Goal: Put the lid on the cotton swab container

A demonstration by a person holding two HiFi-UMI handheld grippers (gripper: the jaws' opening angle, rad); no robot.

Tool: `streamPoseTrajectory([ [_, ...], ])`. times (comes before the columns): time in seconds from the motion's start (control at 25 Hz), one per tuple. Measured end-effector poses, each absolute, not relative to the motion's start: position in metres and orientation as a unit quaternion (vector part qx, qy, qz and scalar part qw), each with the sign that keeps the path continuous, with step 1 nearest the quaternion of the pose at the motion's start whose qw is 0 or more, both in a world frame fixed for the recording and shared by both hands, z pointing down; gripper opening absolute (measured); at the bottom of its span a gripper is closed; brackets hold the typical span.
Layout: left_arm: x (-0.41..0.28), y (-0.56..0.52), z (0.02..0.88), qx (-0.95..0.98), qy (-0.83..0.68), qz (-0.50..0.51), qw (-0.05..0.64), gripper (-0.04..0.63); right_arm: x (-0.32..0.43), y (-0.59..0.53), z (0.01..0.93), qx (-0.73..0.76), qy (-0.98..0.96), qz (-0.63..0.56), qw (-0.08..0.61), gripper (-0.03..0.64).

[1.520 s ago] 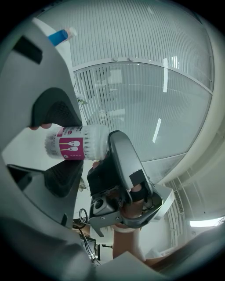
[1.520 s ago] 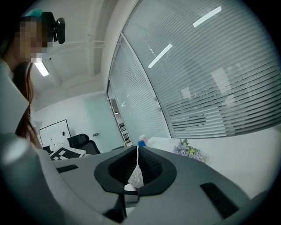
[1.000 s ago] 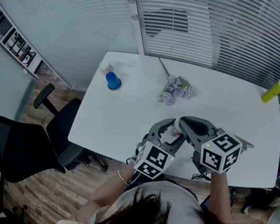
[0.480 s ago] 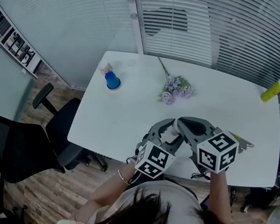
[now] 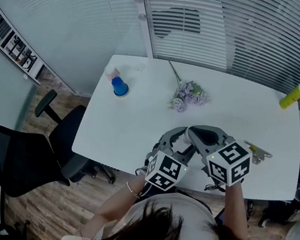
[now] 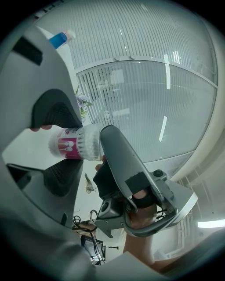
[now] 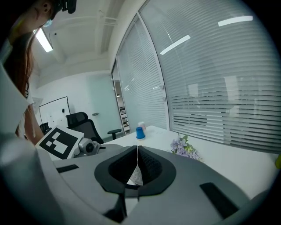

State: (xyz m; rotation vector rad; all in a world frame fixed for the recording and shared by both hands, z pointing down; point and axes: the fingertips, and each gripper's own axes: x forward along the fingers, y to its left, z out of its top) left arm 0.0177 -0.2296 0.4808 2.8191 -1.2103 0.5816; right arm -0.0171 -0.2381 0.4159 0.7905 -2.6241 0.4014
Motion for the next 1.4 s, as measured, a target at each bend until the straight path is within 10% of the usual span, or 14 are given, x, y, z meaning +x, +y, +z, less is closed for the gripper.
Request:
streamPoseTrajectory([
  [1.4, 0.035, -0.218, 0.585, 0.899, -0.360, 0.236, 0.079, 0.238, -0.005, -0.230, 0.519, 0.280, -0.903, 0.199, 0.257, 0.032],
])
